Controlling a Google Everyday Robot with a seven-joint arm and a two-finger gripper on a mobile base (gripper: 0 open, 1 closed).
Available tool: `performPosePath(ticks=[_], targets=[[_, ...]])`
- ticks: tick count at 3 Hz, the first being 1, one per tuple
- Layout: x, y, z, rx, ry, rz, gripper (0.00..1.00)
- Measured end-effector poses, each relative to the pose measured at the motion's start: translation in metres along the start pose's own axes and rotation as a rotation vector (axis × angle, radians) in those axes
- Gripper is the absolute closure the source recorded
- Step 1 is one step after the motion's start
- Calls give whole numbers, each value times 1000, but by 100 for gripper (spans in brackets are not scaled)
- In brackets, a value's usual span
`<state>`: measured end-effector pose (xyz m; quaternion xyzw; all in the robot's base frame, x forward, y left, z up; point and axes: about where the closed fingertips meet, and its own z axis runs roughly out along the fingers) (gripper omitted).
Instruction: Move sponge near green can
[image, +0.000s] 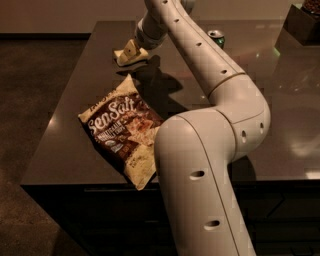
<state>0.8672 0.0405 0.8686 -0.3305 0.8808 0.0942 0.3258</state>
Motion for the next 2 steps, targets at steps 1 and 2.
performPosePath(ticks=[1,2], targets=[[2,4,9,-7,16,8,0],[-1,11,15,-17,20,7,18]])
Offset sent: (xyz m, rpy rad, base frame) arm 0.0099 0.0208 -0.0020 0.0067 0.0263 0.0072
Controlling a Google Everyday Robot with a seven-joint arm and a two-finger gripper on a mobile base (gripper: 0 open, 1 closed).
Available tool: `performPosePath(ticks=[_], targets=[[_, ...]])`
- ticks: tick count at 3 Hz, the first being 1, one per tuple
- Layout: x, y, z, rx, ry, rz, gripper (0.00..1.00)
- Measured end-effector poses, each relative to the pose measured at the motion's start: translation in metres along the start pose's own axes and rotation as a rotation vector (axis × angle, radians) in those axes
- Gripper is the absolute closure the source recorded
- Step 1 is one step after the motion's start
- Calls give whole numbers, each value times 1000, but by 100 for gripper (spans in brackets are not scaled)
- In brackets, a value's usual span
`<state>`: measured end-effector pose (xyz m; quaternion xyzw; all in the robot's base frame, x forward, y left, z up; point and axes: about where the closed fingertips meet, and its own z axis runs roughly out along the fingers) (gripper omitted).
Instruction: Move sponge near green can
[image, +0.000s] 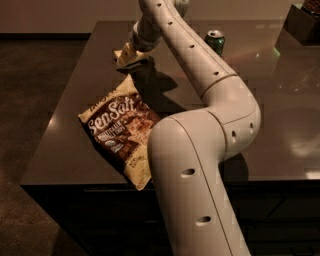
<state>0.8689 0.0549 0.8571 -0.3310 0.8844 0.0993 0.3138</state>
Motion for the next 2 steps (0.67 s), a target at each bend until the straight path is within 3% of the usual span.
performPosePath(ticks=[2], targets=[[-4,4,6,-1,11,-4,65]])
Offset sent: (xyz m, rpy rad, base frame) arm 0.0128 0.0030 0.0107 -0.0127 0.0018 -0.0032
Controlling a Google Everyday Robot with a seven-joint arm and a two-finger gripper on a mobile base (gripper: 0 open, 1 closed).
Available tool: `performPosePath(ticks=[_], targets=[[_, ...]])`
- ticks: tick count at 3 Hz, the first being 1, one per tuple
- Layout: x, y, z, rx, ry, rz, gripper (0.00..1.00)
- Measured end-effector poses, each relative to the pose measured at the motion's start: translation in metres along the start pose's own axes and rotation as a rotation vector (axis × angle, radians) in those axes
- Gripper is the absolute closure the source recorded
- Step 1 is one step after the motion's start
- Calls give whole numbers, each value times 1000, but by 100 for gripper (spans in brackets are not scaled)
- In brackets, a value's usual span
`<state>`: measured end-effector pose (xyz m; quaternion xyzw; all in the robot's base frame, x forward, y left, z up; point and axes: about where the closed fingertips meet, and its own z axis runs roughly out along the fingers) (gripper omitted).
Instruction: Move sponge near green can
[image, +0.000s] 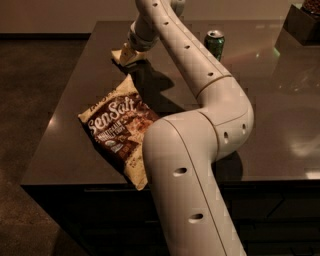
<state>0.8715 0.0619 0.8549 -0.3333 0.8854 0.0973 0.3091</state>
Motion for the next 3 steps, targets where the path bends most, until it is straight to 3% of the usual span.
performPosePath(ticks=[1,2,3], targets=[[-1,-6,-11,18,-1,-3,89],[-3,-16,-34,57,0,-13,100],[3,-33,-57,115,25,-1,100]])
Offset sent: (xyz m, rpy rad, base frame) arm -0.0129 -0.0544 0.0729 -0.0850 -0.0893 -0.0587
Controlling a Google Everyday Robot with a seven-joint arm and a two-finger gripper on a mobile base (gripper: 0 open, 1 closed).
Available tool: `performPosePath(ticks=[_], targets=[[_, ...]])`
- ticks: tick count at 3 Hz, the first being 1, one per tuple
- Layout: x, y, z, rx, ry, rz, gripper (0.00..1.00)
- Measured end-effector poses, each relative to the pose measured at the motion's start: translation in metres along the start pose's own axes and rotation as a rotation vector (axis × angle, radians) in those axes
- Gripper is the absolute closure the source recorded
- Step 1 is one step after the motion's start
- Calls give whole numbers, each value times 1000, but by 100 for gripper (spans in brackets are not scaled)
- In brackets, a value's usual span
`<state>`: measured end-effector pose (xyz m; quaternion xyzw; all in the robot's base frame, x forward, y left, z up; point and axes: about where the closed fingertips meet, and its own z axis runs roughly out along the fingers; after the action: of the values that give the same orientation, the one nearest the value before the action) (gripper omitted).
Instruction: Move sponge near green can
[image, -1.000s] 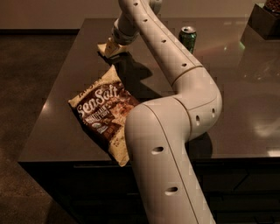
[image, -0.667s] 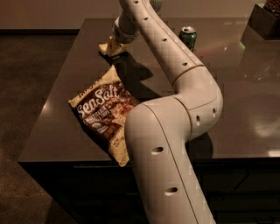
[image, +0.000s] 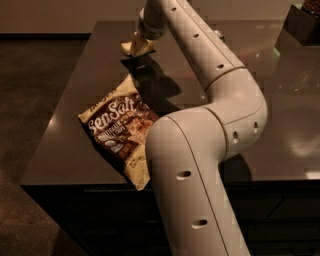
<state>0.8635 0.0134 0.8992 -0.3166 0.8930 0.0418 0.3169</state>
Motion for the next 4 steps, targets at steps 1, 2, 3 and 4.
performPosePath(ticks=[1,2,3,4], targets=[[18,-19,-16,54,57,43,100],[38,-36,-28,101,121,101,100],[58,-49,-37,134,177,170,100],[72,-58,-46,157,210,241,82]])
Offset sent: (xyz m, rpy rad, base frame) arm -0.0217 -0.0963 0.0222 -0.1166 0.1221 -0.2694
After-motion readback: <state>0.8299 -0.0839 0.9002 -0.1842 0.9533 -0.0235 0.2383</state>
